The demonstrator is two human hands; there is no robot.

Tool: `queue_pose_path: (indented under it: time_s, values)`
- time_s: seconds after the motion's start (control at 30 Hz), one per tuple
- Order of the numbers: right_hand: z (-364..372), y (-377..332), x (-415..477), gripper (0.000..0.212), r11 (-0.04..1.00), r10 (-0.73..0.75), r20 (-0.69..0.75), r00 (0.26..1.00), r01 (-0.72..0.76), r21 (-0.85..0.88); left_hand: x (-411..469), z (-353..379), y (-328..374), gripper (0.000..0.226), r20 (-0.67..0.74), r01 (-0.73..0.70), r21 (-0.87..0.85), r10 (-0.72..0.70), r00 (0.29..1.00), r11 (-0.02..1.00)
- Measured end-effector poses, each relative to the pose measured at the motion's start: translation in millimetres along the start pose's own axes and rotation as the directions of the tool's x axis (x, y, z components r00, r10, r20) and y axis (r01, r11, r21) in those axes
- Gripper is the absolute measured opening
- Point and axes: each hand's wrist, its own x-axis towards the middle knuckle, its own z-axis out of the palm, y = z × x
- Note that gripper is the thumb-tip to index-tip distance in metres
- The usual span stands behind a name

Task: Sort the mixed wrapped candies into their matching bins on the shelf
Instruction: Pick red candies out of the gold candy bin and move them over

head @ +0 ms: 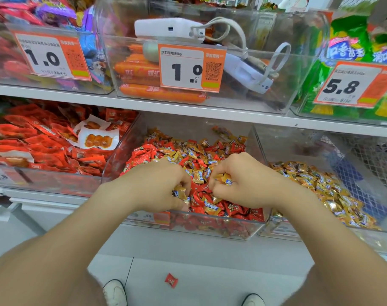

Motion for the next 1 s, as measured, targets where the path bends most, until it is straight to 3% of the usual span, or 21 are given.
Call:
queue_pose_path:
  time_s: [0.13, 0.2, 0.27, 0.4, 0.53, 0.67, 0.83, 0.93, 1.0]
  values:
    - [2.3, -1.4, 1.8, 0.011, 0.999, -0.029, 0.051, 0.998, 0.027, 0.034, 3.5, 1.7, 3.7, 0.028, -0.018, 0.012, 0.05, -0.011, 1.0, 0.999]
    - [1.4, -3.4, -0.7, 0.028, 1.0, -0.006, 0.097, 0.995, 0.007, -0.004, 2.9, -1.9, 1.6, 0.026, -0.056, 0.024, 0.01, -0.023, 0.998, 1.0]
    - [-0.9, -7.2, -3.6, 0.037, 0.997, 0.029, 0.111, 0.993, -0.021, -0.068, -0.2, -7.0, -3.9, 0.023, -0.135, 0.03, -0.089, -0.042, 0.99, 0.996]
    - [1.6, -17.3, -0.5, 0.034, 0.987, 0.025, 0.104, 0.994, -0.008, -0.163, -4.6, -14.2, -9.4, 0.017, -0.285, 0.013, -0.393, -0.135, 0.949, 0.92]
    - [7.0, -22.6, 3.3, 0.027, 0.971, 0.012, 0.093, 0.996, 0.01, -0.239, -0.1, -11.8, -3.6, 0.013, -0.285, 0.025, -0.468, -0.178, 0.942, 0.883]
    - [-1.2, -12.5, -1.0, 0.018, 0.993, 0.089, -0.011, 0.996, -0.089, -0.076, 4.9, -8.7, 5.6, 0.01, -0.249, 0.026, -0.572, -0.204, 0.947, 0.82]
    - [-19.8, 9.4, -16.2, 0.023, 0.977, 0.214, -0.256, 0.943, -0.201, 0.076, 7.5, -13.2, 19.8, 0.009, -0.196, 0.02, -0.784, -0.279, 0.94, 0.62]
    - [-34.7, 23.0, -35.2, 0.022, 0.913, 0.336, -0.397, 0.854, -0.192, 0.36, 12.8, -10.7, 32.7, 0.008, -0.165, 0.019, -0.852, -0.303, 0.939, 0.524]
    - [-44.9, 39.4, -53.4, 0.021, 0.808, 0.428, -0.312, 0.848, -0.205, 0.552, 16.8, -6.8, 47.3, 0.008, -0.126, 0.012, -0.881, -0.259, 0.958, 0.474]
